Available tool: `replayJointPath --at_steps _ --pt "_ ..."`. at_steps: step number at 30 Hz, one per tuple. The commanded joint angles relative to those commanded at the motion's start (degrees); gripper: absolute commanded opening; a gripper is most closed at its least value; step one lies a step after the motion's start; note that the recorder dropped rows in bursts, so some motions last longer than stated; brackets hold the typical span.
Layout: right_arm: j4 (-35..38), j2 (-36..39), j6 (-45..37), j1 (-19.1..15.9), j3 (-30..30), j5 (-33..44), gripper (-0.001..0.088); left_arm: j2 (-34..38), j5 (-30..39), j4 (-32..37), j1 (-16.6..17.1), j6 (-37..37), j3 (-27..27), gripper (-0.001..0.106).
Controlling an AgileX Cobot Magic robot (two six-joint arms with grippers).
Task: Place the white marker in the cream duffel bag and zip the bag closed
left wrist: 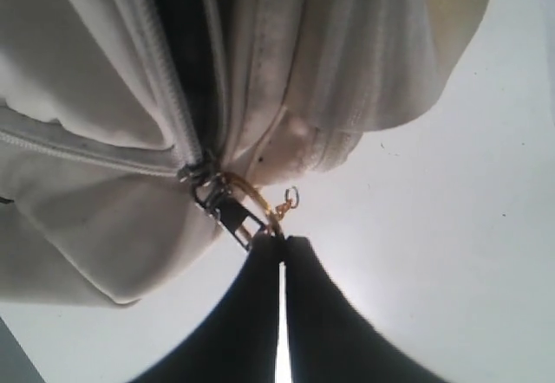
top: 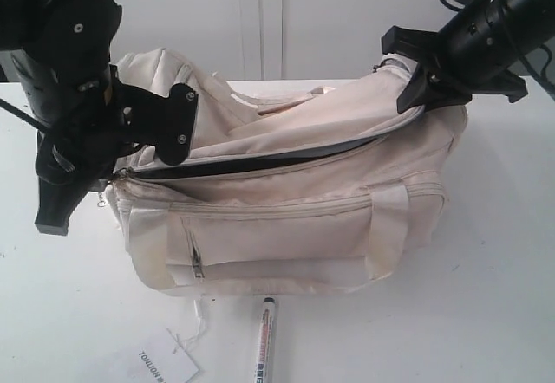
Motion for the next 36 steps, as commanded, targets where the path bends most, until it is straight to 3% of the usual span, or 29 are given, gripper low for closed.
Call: replayJointPath --at_steps 6,14,20,28,36 --pt "0.82 0.0 -0.3 -0.47 0.0 0.97 0.0 -0.26 -0.41 -1.7 0.0 0.0 0.0 0.0" --pt "9.0 0.0 -5.23 -0.36 0.0 1.67 0.0 -1.81 -3.09 -2.37 -0.1 -0.73 0.0 0.0" --pt "9.68 0.0 -5.36 0.12 0.0 1.96 0.0003 -2.04 -6.45 -5.71 -0.1 -1.91 0.0 0.0" --pt "10.55 0.0 -5.36 0.12 0.0 2.21 0.0083 -2.04 -9.3 -12.32 -0.1 -1.91 0.0 0.0" --pt "10.54 0.0 -5.36 0.12 0.0 2.31 0.0082 -2.04 -9.68 -13.89 -0.1 -1.91 0.0 0.0"
